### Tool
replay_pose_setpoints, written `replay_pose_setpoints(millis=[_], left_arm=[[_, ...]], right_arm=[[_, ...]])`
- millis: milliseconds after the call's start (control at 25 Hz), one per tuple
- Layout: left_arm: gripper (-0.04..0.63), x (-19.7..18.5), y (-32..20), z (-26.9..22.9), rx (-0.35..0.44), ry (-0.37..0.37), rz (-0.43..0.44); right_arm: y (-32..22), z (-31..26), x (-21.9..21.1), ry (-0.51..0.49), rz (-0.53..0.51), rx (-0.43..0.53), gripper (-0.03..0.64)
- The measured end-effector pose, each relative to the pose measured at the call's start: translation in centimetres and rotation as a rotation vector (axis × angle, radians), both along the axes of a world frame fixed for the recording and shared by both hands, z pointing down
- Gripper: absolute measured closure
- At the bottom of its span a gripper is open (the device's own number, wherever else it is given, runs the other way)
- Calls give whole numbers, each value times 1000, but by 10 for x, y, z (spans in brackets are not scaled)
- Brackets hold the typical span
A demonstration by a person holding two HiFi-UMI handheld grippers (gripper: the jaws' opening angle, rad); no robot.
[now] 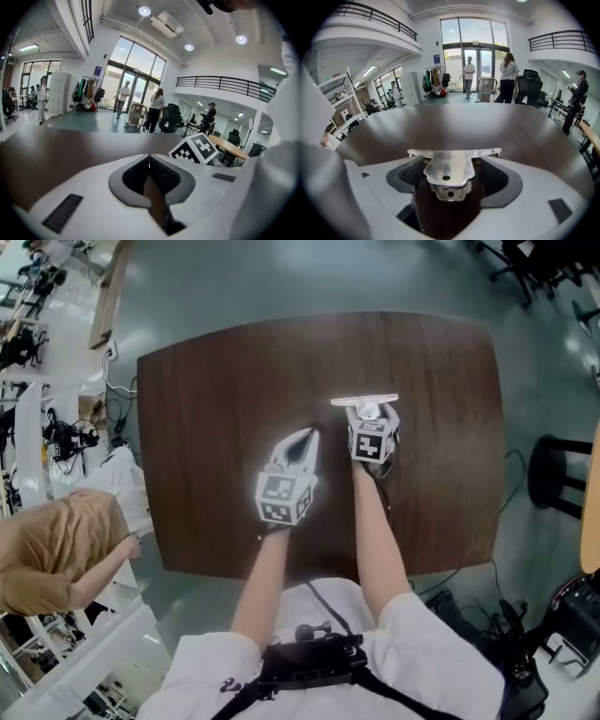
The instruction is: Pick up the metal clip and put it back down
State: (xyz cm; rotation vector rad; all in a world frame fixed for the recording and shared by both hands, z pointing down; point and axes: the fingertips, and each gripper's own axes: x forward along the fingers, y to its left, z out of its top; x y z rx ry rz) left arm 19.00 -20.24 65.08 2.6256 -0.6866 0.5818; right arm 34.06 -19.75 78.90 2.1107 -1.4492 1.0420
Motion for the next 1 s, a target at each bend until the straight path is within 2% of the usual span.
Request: replay_pose_setpoints(millis=[80, 320, 520, 760, 880, 1000], left_arm=[[584, -4, 3, -3, 5, 1, -6], [584, -11, 1, -21, 30, 21, -23], [584, -15, 9, -45, 51, 55, -40], [584, -36, 10, -83, 107, 108, -73], [584, -54, 6, -110, 169, 139, -90], [584, -75, 0, -142, 235, 200, -127]], right_arm=[[3, 1, 1, 12, 7, -8, 306], [4, -4, -1, 30, -25, -11, 316], [26, -40, -14, 27, -34, 39, 317], [40, -122, -40, 69, -53, 187, 317], [45, -171, -58, 79, -48, 277, 317], [43, -219, -72, 100, -66, 362, 318]])
